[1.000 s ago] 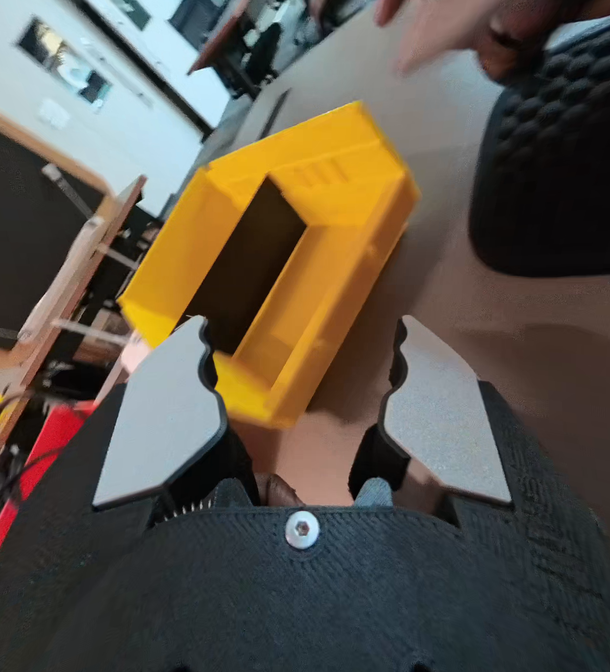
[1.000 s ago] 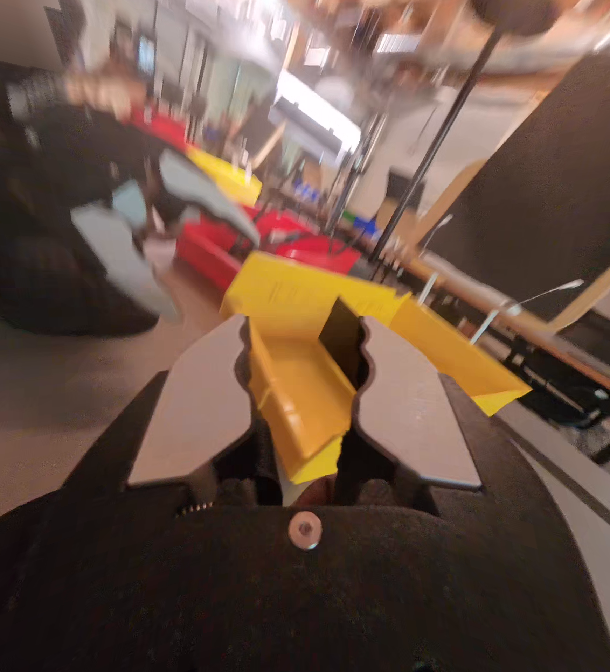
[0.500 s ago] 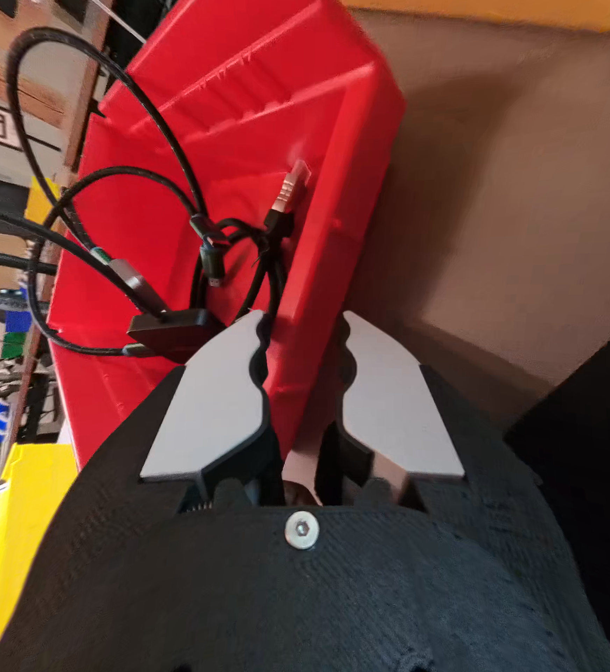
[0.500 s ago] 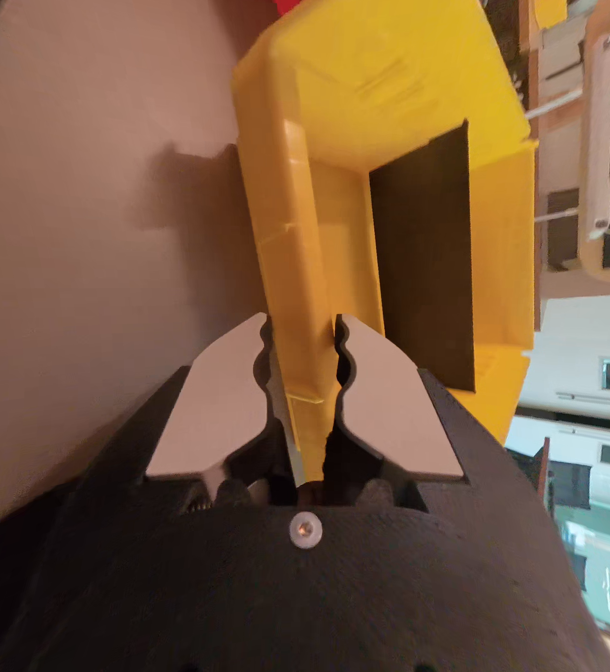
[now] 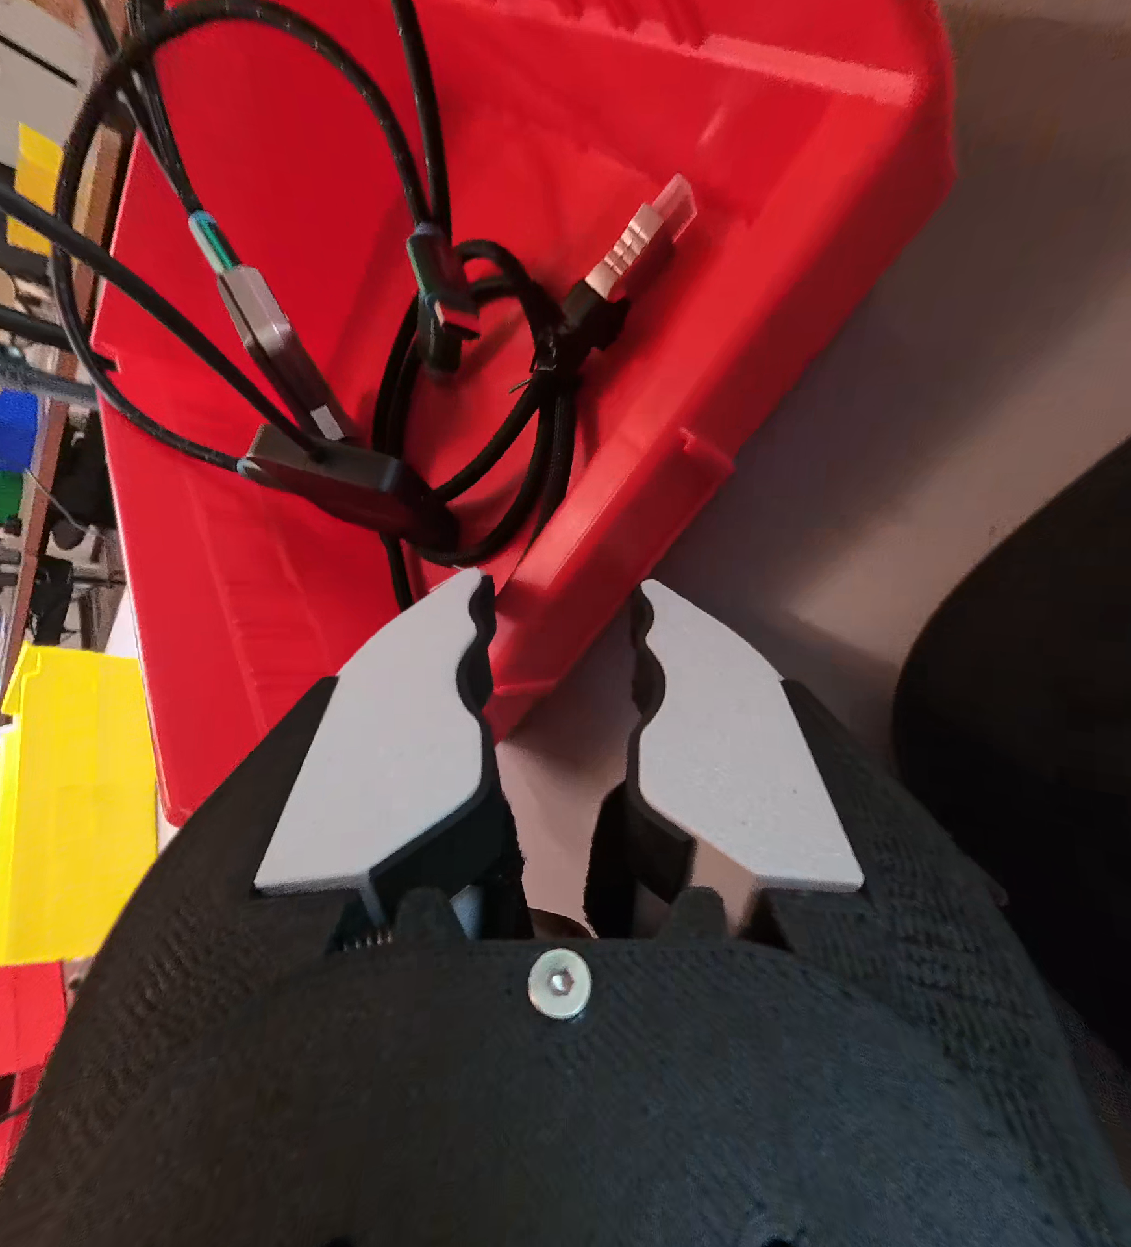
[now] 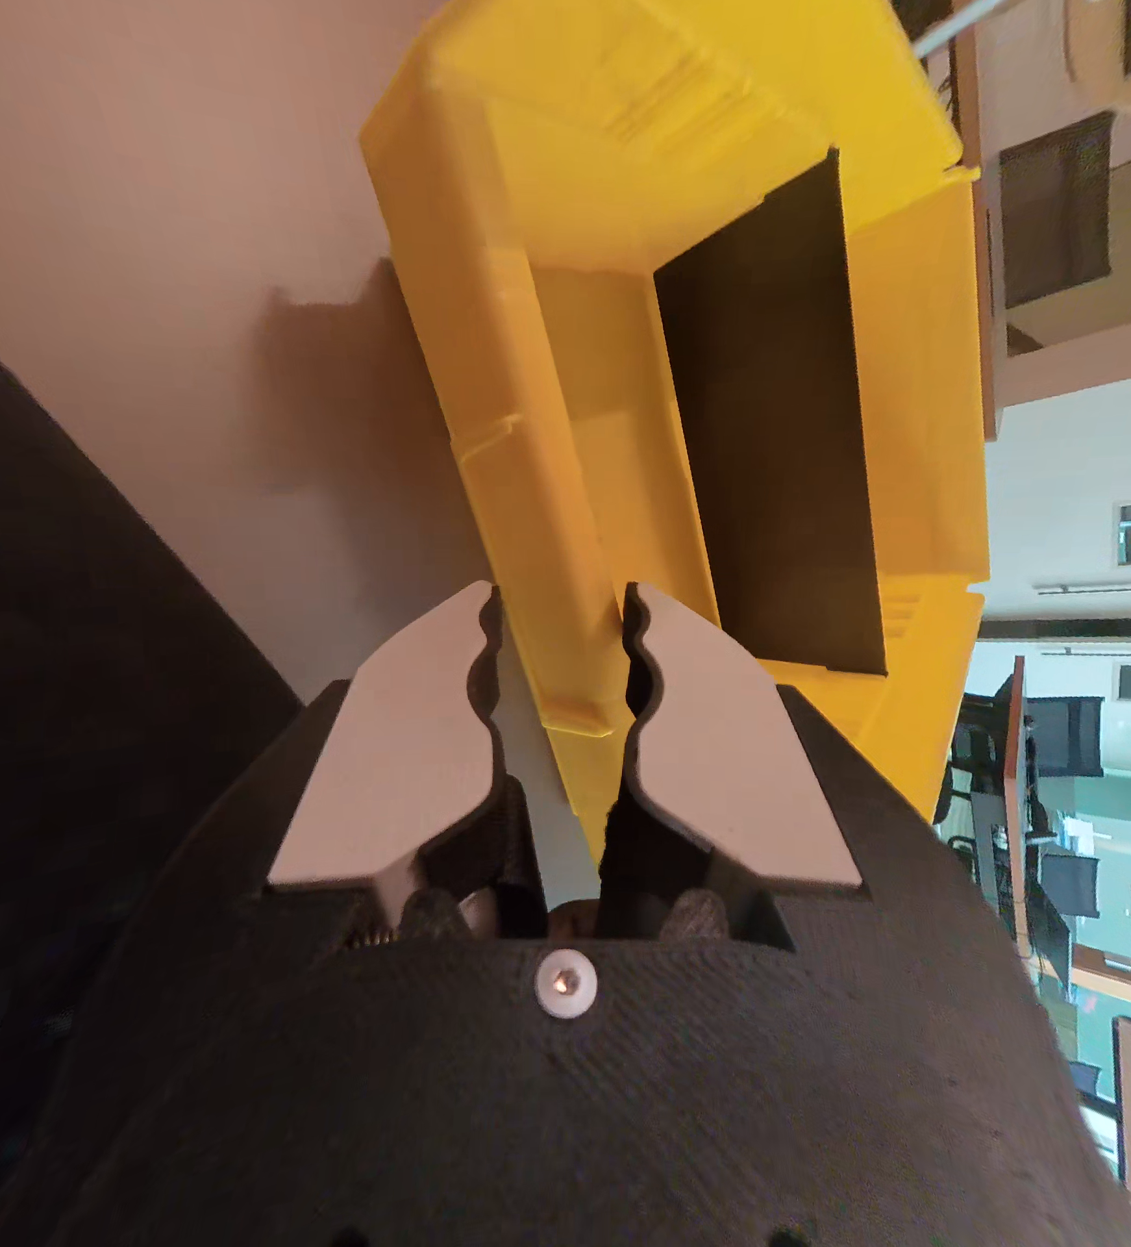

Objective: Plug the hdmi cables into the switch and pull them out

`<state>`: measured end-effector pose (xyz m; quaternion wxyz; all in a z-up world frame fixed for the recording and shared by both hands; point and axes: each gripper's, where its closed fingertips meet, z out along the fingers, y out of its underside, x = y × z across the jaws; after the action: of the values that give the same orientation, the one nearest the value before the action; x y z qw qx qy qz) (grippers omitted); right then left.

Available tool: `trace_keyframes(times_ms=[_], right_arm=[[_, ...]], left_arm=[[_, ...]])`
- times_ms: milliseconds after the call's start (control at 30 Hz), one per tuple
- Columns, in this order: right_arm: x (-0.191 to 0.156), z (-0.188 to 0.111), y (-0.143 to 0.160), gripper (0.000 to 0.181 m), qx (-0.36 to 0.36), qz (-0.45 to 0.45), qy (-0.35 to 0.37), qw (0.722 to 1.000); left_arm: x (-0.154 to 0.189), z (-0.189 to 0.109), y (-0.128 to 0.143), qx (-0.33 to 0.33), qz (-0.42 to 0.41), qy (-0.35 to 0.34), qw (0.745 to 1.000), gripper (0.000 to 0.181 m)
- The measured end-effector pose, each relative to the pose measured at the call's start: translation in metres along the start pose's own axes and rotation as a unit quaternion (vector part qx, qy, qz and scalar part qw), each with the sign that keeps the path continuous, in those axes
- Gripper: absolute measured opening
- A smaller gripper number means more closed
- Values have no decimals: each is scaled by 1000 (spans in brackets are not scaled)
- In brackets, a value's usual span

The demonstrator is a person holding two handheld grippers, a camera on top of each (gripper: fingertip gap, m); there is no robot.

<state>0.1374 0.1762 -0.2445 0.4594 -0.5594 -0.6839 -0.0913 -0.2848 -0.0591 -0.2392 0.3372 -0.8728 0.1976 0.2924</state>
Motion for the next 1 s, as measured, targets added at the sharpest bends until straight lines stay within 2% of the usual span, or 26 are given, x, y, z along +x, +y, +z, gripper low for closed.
trace_keyframes(times_ms=[167, 367, 433, 533, 567, 633, 700, 733, 800, 867, 933, 1000], right_arm=[[17, -14, 56, 35, -43, 6, -13, 999], [22, -36, 100, 36, -75, 21, -40, 996], [21, -43, 108, 37, -76, 32, -49, 995], [19, -50, 106, 43, -50, 84, -67, 993], [21, -53, 94, 52, -12, 111, -74, 991], [32, -65, 56, 62, 97, 161, -74, 979], [51, -81, 8, 73, 227, 200, -45, 952], [62, -89, -16, 79, 290, 218, -15, 932], [74, -104, -60, 92, 404, 244, 29, 881], [70, -110, -98, 104, 471, 252, 45, 844], [53, -105, -131, 111, 489, 254, 28, 834], [24, -96, -160, 117, 493, 237, -18, 837]], left_arm=[[-3, -16, 26, -52, -12, 1, 999, 39], [-2, -40, 54, -110, -36, 32, 993, 39], [2, -48, 56, -95, -72, 63, 991, 40], [7, -60, 46, -22, -147, 126, 981, 45], [2, -65, 39, 11, -168, 126, 978, 46], [-22, -77, 19, 87, -213, 75, 970, 50], [-53, -89, -1, 161, -287, 12, 944, 52], [-64, -90, -7, 177, -323, -8, 929, 52], [-74, -79, -3, 146, -355, -38, 923, 52], [-82, -58, 9, 83, -365, -71, 925, 54], [-83, -34, 15, 41, -379, -60, 923, 57], [-81, -9, 27, -10, -382, -49, 923, 57]])
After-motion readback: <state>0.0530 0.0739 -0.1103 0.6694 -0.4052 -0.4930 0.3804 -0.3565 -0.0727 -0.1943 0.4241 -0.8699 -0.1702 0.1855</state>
